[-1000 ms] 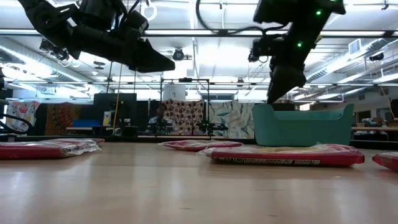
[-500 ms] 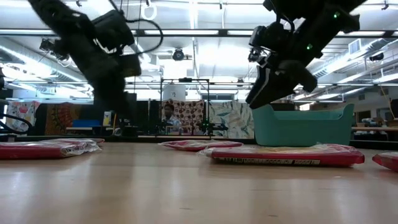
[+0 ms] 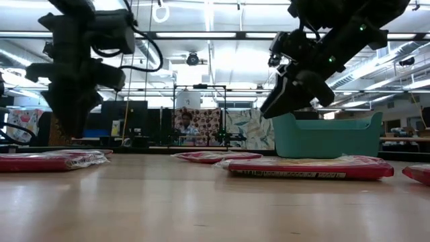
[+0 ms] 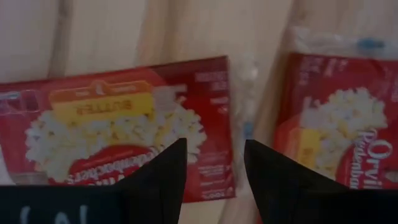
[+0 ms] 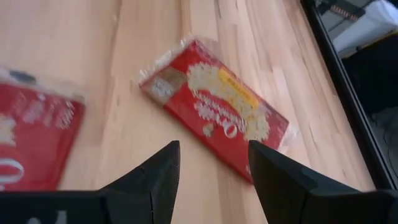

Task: Sort popcorn bags into baskets
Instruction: Put the popcorn bag into the blue bin

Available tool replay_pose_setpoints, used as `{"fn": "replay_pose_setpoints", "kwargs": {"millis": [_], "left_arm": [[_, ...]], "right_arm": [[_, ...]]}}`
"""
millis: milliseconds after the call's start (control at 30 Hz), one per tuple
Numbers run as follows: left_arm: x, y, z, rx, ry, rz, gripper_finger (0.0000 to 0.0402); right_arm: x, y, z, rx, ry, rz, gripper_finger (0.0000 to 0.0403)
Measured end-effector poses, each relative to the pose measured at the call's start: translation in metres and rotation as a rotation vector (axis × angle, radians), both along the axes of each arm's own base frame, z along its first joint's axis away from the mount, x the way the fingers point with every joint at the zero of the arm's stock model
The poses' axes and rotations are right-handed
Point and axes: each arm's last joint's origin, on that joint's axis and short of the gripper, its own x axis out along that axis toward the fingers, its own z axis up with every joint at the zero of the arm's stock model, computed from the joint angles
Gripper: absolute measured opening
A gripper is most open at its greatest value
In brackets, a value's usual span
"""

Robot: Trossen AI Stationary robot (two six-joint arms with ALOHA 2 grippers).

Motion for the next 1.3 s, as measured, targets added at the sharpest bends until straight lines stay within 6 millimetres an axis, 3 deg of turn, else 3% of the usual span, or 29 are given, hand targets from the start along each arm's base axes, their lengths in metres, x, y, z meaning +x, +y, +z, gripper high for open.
{"fn": "replay_pose_setpoints", "kwargs": {"millis": [267, 500, 667, 767, 933, 1067, 1300], "left_arm": [[0.006, -0.009, -0.021, 0.050, 0.126, 0.155, 0.0164], [0.021, -0.002, -0.046, 0.150, 0.185, 0.151, 0.0164], [0.058, 0.002, -0.035, 0.265, -0.084, 0.077, 0.0164], [0.083, 0.002, -0.017, 0.274, -0.281, -0.004, 0.0164], [0.100, 0.004, 0.020, 0.240, -0.265, -0.054, 0.0164], [0.095, 0.008, 0.028, 0.235, -0.172, -0.092, 0.0164], [0.075, -0.014, -0.009, 0.272, 0.006, -0.354, 0.0164]], "right_arm": [[0.002, 0.006, 0.002, -0.037, -0.020, 0.057, 0.0194], [0.003, 0.007, 0.004, -0.033, -0.038, 0.072, 0.0194], [0.004, 0.007, 0.005, -0.039, -0.054, 0.093, 0.0194], [0.005, 0.007, 0.006, -0.042, -0.057, 0.096, 0.0194], [0.003, 0.008, 0.004, -0.040, -0.040, 0.093, 0.0194], [0.004, 0.007, 0.005, -0.027, -0.049, 0.080, 0.0194], [0.001, 0.010, 0.002, 0.032, -0.044, 0.044, 0.0194]]}}
